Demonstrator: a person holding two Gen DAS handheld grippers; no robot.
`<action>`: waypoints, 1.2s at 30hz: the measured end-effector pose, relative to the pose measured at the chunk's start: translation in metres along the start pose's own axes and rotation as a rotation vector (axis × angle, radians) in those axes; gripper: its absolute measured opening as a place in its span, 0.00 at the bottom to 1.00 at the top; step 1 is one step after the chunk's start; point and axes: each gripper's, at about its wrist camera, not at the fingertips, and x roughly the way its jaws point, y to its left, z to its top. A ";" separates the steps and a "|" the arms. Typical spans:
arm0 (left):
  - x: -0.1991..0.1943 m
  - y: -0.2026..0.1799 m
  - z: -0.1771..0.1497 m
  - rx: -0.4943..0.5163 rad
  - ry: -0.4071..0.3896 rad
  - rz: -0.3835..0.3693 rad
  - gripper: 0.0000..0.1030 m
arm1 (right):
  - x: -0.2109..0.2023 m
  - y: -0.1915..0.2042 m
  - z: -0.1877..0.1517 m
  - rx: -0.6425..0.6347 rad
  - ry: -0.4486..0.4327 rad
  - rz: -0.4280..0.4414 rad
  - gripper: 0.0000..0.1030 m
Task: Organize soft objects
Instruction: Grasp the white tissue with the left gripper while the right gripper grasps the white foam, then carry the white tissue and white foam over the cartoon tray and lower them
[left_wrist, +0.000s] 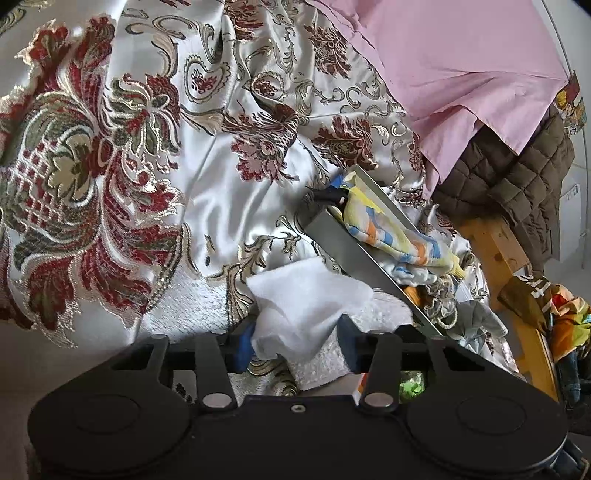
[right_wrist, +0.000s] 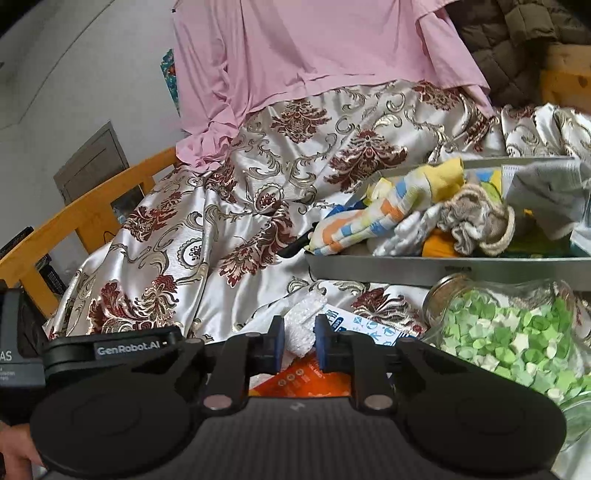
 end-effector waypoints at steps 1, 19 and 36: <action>-0.001 0.001 0.001 0.004 -0.006 0.007 0.37 | -0.001 0.001 0.000 -0.005 -0.004 -0.003 0.17; -0.004 -0.011 -0.005 0.131 -0.033 0.077 0.15 | 0.004 -0.005 -0.004 0.062 0.042 0.109 0.24; -0.011 -0.032 -0.013 0.297 -0.102 0.102 0.11 | -0.014 0.014 -0.001 -0.034 -0.044 0.032 0.13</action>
